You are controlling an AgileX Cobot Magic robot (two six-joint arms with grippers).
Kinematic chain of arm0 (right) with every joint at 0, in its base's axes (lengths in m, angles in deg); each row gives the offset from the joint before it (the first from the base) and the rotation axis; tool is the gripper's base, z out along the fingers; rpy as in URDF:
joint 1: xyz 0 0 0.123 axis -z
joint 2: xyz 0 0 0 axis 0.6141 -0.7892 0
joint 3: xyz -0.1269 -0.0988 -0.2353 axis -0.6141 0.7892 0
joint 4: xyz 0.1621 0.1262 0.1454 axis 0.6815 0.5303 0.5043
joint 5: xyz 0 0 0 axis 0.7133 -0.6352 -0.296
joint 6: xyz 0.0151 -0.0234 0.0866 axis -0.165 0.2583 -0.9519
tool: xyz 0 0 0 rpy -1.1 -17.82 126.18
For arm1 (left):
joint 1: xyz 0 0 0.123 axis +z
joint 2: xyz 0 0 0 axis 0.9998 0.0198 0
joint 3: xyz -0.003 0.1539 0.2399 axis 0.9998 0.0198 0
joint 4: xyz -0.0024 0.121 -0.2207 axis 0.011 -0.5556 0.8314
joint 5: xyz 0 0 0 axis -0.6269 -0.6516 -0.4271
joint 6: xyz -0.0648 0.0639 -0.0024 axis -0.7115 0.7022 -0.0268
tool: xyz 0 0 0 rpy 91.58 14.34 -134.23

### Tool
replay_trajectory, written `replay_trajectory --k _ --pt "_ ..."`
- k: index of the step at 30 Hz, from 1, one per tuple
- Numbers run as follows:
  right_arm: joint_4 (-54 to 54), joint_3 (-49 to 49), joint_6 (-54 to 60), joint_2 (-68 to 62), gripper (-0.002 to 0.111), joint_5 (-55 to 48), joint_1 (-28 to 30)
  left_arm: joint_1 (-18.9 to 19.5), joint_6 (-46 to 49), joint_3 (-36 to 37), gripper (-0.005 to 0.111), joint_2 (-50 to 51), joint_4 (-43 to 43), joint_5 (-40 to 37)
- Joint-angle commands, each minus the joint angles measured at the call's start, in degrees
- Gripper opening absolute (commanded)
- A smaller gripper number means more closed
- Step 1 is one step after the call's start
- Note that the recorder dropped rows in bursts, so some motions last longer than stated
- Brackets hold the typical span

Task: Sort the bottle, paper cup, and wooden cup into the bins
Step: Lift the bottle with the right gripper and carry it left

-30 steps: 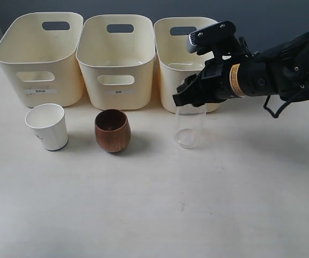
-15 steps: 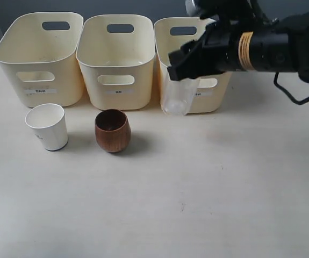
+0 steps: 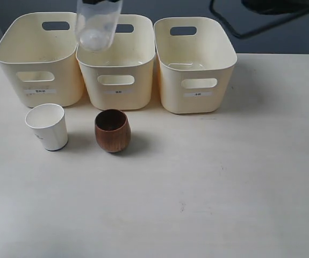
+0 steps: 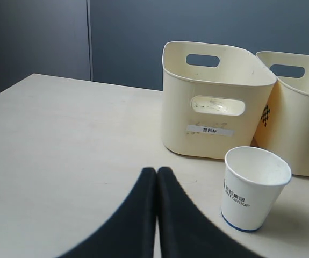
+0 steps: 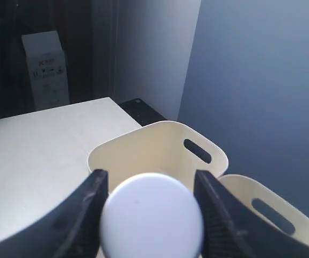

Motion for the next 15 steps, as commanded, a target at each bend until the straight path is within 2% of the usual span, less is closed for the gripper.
replay_trajectory --k 1,9,15 --pt "0.02 -8.64 0.6 -7.38 0.001 -1.26 -1.61 -0.2 -0.08 0.11 0.0 -0.29 -0.07 0.4" --pt "-0.06 -24.41 2.41 -21.57 0.001 -2.72 -3.76 -0.2 -0.08 0.11 0.0 -0.29 -0.07 0.4" --pt "-0.06 -31.88 2.41 -29.5 0.001 -3.47 -3.76 -0.2 -0.08 0.11 0.0 -0.29 -0.07 0.4"
